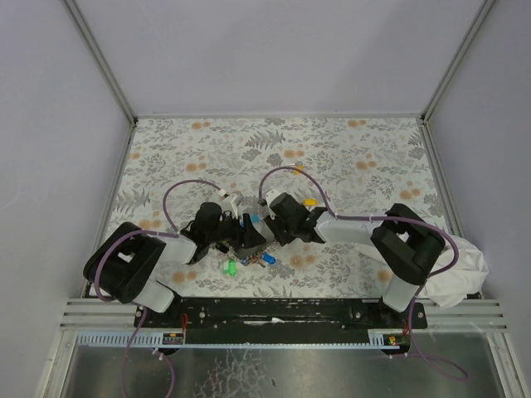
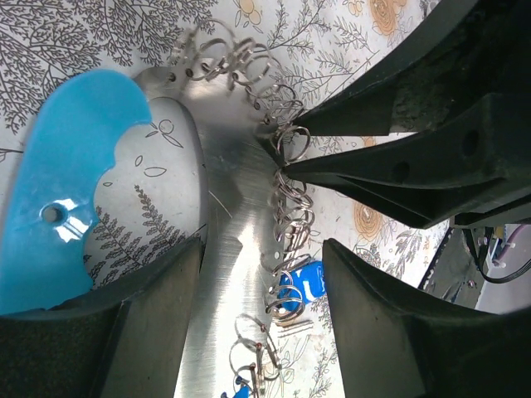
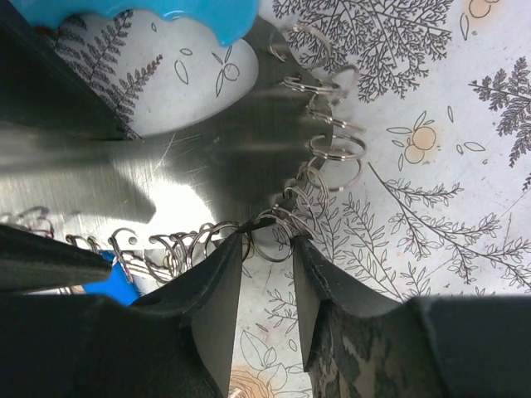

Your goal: Put the keys on the keyring

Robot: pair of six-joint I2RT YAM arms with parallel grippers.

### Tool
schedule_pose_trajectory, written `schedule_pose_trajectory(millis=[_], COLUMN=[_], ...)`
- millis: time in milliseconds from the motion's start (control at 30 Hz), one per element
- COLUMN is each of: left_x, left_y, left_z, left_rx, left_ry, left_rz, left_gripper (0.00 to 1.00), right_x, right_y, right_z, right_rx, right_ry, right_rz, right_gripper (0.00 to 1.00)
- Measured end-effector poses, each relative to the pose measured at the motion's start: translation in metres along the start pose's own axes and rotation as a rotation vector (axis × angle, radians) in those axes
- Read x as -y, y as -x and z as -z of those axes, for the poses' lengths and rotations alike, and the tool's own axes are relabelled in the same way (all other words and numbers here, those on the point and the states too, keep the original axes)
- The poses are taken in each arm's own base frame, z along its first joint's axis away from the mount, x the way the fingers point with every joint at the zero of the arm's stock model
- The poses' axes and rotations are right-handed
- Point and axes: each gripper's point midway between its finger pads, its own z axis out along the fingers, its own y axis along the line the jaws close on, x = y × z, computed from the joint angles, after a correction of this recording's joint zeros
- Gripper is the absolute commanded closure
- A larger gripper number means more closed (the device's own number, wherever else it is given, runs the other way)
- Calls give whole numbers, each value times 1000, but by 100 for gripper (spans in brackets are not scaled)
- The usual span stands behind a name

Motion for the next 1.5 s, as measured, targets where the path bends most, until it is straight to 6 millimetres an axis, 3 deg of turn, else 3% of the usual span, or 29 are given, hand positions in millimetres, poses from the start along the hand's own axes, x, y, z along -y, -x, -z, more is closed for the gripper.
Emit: schedule_pose_trajectory(millis=[400, 767, 1000, 1100, 1267, 1500], left_x=[1, 1, 1, 1, 2, 9], left_y=[0, 0, 0, 0, 1, 3], left_z=[-1, -1, -1, -1, -1, 11], left_rx=[2, 2, 2, 2, 4, 42], left_ry=[-9, -9, -9, -10, -10, -26], left_rz=[-1, -1, -1, -1, -3, -25], left_gripper=[40, 40, 40, 40, 40, 40], right_x=[-5, -1, 2, -1, -4, -13], right_y=[6, 7, 8, 8, 9, 19], right_z=[-3, -3, -3, -3, -3, 19], right_rx=[26, 27, 28, 28, 31, 98], right_ry=[39, 57, 61, 78, 95, 171], right_rz=[-39, -73, -86, -85, -74, 21], right_gripper=[74, 78, 87, 99, 100, 100])
